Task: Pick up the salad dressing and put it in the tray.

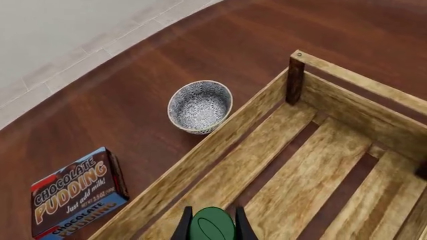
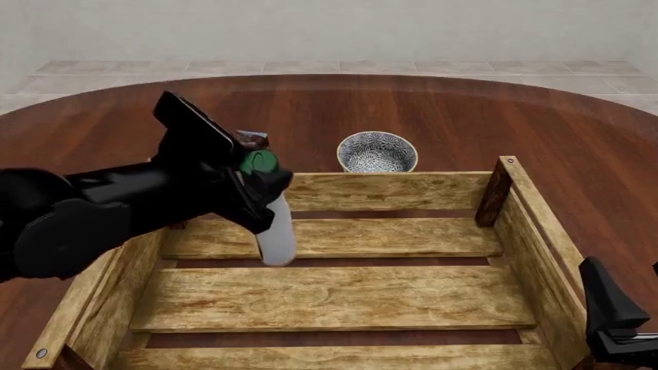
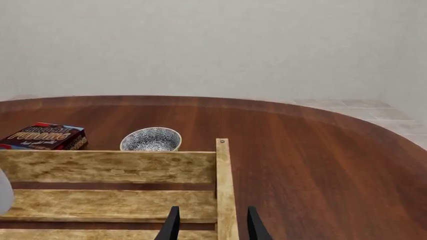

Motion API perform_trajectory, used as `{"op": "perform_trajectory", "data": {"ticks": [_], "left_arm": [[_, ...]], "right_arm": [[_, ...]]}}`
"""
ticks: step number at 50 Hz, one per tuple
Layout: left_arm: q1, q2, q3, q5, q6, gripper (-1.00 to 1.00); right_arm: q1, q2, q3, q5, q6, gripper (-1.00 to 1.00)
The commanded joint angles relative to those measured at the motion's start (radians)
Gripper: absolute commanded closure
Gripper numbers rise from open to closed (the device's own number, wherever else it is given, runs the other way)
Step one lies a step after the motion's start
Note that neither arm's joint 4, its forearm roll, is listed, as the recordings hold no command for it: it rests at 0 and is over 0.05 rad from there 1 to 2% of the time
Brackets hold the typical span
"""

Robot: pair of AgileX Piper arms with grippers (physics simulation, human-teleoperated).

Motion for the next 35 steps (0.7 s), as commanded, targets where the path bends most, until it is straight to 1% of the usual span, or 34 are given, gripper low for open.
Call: {"op": "perform_trajectory", "data": {"ticks": [1, 24, 35], "left_arm": [[-0.009, 0.028, 0.033, -0.041, 0.026, 1.00], [-0.012, 0.056, 0.067, -0.070, 0.035, 1.00], [-0.016, 0.078, 0.078, -0.087, 0.024, 1.00]], "right_arm": [[-0.001, 0.002, 0.002, -0.004, 0.004, -1.00], [-0.005, -0.002, 0.005, -0.004, 0.010, -1.00], [-0.006, -0.005, 0.003, 0.000, 0.011, -1.00]]}}
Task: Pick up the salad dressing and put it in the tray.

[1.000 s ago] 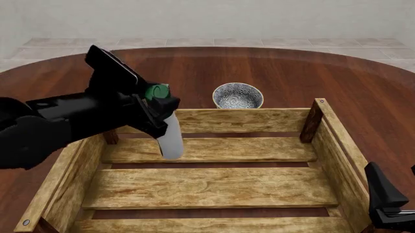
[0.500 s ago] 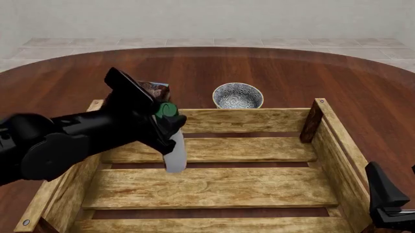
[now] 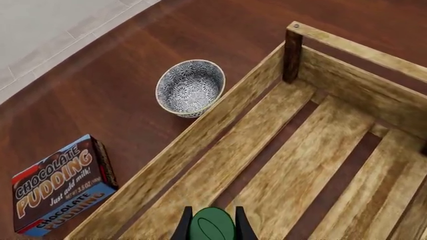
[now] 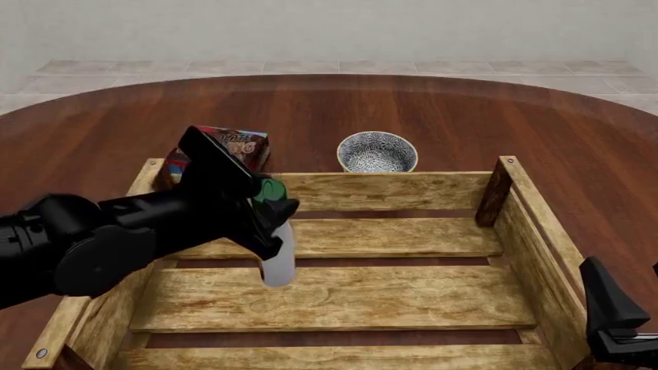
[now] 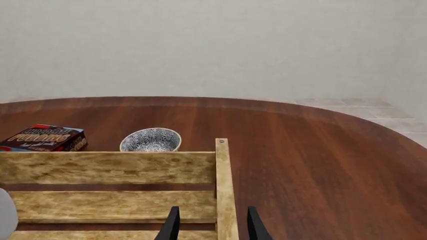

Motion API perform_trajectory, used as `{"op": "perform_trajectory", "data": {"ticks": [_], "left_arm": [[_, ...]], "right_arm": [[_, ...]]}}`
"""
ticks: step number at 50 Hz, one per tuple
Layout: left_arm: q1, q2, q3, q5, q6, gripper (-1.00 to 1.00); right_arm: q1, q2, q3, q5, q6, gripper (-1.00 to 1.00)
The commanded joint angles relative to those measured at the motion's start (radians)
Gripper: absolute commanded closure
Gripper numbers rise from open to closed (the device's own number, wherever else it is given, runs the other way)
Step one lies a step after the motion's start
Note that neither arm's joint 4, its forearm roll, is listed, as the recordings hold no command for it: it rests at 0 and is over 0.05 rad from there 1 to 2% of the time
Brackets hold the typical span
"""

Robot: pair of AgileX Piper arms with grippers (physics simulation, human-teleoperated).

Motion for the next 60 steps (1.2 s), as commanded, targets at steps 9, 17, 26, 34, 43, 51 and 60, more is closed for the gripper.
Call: {"op": "perform_trajectory", "data": {"ticks": [9, 17, 26, 34, 43, 51, 60], "left_arm": [[-0.003, 0.029, 0.007, -0.021, -0.002, 1.00], [0.003, 0.044, 0.024, -0.041, 0.002, 1.00], [0.004, 0.061, 0.041, -0.060, -0.003, 1.00], [0.002, 0.084, 0.055, -0.079, -0.021, 1.00], [0.004, 0.090, 0.066, -0.093, -0.030, 1.00], [0.008, 0.097, 0.081, -0.108, -0.033, 1.00], [0.007, 0.107, 0.089, -0.117, -0.044, 1.00]], "right_arm": [[0.001, 0.000, -0.003, 0.004, 0.000, -1.00], [0.003, 0.001, -0.002, 0.001, -0.003, -1.00], [0.003, 0.002, 0.002, -0.002, -0.004, -1.00], [0.002, 0.004, -0.001, -0.002, -0.003, -1.00], [0.000, 0.001, -0.009, 0.009, -0.001, -1.00], [-0.002, -0.001, -0.002, 0.004, -0.001, -1.00], [-0.003, 0.001, 0.001, -0.003, -0.001, -1.00]]}}
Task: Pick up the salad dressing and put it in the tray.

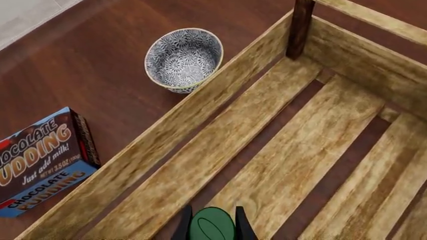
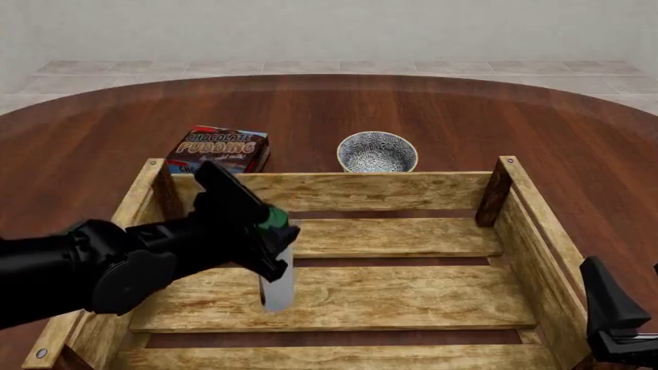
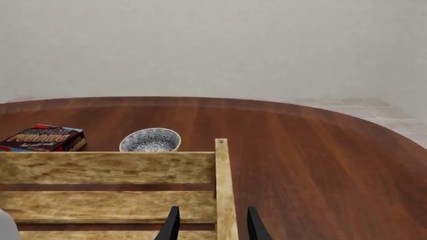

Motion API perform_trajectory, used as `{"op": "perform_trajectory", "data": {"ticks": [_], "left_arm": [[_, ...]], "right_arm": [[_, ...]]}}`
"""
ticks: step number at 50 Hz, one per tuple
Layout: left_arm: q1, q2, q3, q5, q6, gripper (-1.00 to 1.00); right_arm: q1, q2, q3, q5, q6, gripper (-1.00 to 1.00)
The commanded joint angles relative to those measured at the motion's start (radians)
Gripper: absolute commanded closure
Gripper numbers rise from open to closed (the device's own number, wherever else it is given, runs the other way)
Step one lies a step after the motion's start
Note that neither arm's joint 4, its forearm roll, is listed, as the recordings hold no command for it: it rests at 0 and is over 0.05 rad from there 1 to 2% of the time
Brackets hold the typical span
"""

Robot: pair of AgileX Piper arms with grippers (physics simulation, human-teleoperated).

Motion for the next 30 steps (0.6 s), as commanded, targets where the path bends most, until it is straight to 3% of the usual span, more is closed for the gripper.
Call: {"op": "perform_trajectory", "data": {"ticks": [1, 30], "left_arm": [[0.000, 0.010, 0.009, -0.019, 0.004, 1.00], [0.003, 0.038, 0.032, -0.045, 0.004, 1.00]], "right_arm": [[-0.002, 0.001, 0.004, -0.005, 0.000, -1.00], [-0.005, -0.007, 0.000, 0.004, 0.003, -1.00]]}}
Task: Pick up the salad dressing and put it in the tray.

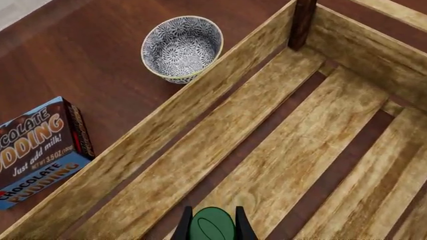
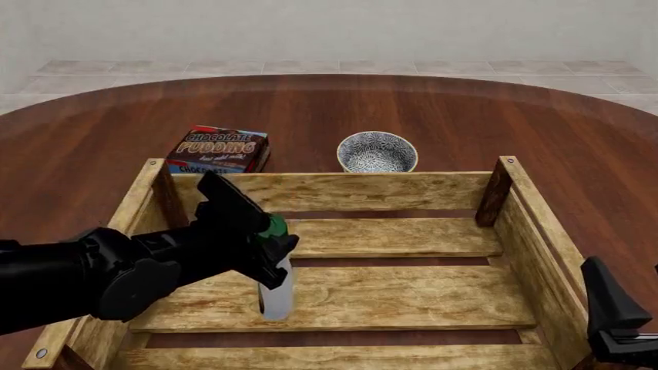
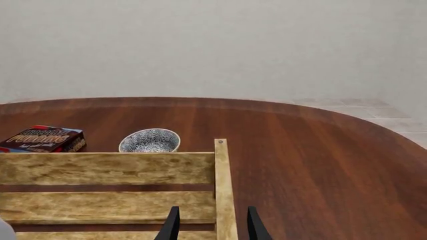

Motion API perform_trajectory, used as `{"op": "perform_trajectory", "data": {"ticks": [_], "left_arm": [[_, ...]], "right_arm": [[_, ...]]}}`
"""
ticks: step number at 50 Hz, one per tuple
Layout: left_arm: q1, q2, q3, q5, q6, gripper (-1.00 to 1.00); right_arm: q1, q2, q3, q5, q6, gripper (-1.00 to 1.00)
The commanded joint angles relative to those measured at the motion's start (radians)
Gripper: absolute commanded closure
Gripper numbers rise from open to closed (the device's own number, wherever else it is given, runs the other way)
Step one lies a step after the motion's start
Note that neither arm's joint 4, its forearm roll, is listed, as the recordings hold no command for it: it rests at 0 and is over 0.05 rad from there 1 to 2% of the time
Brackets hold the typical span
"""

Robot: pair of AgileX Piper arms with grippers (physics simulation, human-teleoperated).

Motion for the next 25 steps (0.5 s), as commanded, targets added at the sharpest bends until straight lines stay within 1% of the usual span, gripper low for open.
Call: {"op": "perform_trajectory", "data": {"ticks": [1, 25], "left_arm": [[0.001, 0.010, 0.004, -0.015, 0.018, 1.00], [-0.001, 0.028, 0.020, -0.036, 0.020, 1.00]], "right_arm": [[-0.002, -0.001, 0.002, -0.001, 0.002, -1.00], [-0.005, 0.003, 0.004, -0.009, 0.005, -1.00]]}}
